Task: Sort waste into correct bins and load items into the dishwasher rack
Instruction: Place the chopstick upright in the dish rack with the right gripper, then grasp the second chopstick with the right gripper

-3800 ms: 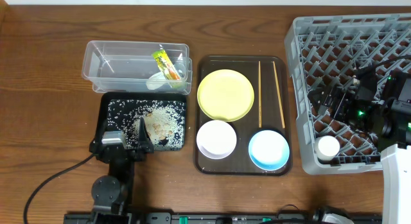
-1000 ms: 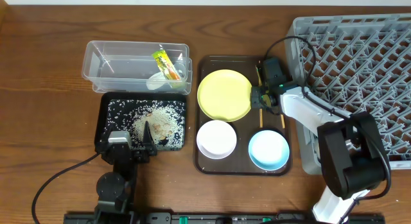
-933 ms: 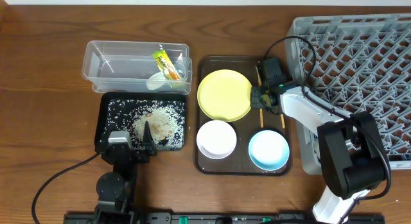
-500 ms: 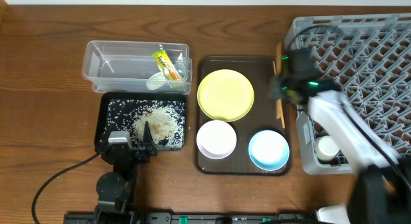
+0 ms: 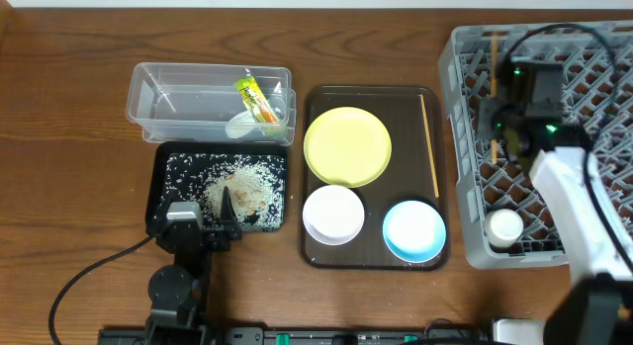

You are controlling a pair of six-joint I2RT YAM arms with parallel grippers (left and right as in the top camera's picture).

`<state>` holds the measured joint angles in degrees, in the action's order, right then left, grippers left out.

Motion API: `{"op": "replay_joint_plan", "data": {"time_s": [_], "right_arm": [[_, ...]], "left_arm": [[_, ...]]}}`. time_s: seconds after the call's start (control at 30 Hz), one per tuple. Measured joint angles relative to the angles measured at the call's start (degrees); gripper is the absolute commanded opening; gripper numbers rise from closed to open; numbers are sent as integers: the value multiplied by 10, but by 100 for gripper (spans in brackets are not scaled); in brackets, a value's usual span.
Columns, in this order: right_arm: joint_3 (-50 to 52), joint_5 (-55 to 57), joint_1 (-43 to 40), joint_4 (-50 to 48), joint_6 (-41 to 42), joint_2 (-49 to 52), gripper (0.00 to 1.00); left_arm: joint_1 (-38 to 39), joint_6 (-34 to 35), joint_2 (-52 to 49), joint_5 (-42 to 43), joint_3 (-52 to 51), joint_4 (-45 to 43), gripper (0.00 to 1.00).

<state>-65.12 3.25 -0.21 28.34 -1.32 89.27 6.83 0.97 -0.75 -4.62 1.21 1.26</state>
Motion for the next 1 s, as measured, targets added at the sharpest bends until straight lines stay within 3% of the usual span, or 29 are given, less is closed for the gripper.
{"op": "replay_joint_plan", "data": {"time_s": [0.03,0.07,0.1,0.13,0.17,0.33,0.63,0.8,1.0], "right_arm": [[0,-3,0,-5,-8,14,1],[1,-4,0,-11,-14,29,25],[1,-4,0,-16,-18,41,56],[2,-4,0,-20,-23,52,66],[3,-4,0,-21,-24,57,68],[3,-10,-1,-9,-8,42,66],[3,-126,96,55,26,-47,49],[11,-46,175,61,53,-23,38],[15,51,191,8,89,78,38]], "left_arm": [[0,0,0,0,0,0,94],[0,0,0,0,0,0,94],[0,0,0,0,0,0,94],[0,0,0,0,0,0,95],[0,0,0,0,0,0,94],[0,0,0,0,0,0,94],[0,0,0,0,0,0,94],[0,0,0,0,0,0,94],[0,0,0,0,0,0,94]]}}
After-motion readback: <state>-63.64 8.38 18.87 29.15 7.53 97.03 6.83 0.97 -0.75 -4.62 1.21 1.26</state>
